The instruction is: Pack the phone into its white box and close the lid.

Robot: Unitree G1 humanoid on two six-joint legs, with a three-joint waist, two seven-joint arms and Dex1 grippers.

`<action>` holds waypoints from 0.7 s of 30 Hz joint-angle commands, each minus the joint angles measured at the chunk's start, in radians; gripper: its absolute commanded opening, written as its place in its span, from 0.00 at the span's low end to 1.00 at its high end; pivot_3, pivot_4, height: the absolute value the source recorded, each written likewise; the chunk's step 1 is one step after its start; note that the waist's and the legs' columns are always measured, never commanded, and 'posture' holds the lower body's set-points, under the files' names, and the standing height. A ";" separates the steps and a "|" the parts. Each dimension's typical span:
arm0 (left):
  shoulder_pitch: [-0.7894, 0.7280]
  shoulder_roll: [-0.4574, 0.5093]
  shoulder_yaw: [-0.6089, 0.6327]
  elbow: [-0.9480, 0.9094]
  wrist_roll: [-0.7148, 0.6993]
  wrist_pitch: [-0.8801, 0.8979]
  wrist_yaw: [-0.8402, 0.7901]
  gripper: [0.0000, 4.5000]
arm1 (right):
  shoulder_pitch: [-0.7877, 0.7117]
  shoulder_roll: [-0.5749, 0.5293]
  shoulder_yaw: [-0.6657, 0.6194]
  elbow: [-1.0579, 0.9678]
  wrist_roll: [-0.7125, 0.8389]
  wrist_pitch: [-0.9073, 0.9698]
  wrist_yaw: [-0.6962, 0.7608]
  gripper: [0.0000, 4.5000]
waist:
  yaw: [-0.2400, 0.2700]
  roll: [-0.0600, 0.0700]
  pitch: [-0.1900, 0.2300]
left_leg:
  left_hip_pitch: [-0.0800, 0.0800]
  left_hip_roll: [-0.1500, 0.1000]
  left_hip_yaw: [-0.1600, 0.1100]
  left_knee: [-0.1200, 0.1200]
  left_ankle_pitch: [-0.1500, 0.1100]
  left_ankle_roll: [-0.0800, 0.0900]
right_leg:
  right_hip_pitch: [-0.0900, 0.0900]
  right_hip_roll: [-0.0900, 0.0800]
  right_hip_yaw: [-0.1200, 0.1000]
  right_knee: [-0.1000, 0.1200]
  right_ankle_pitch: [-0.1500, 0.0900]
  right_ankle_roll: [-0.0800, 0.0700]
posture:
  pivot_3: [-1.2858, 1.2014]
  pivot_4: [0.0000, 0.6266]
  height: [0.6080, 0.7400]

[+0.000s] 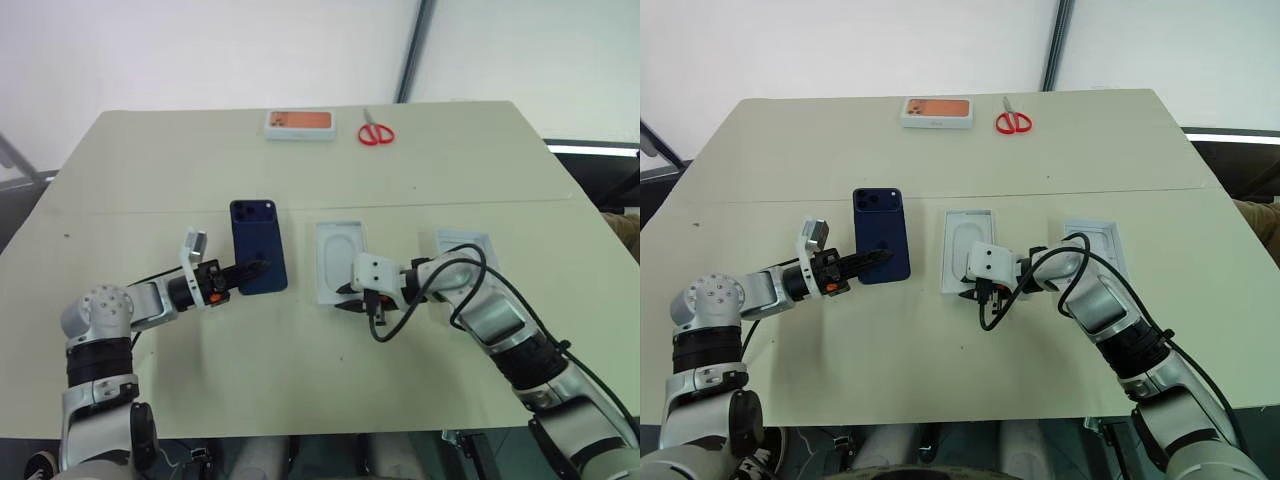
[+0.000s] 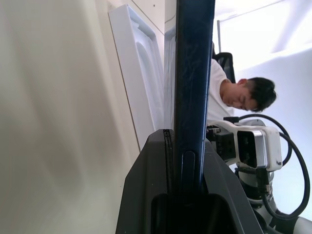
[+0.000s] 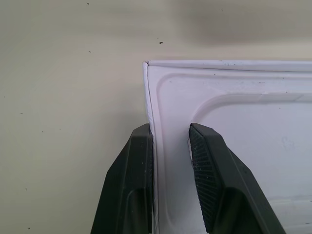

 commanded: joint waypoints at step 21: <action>-0.020 -0.062 0.052 -0.074 -0.141 0.065 0.083 0.00 | 0.048 0.149 0.018 -0.191 0.094 0.210 -0.080 0.88 | 0.000 0.000 0.000 | 0.000 -0.001 0.000 0.000 0.000 0.000 | 0.000 0.000 0.000 0.000 0.000 0.000 | 0.52 0.24 1.00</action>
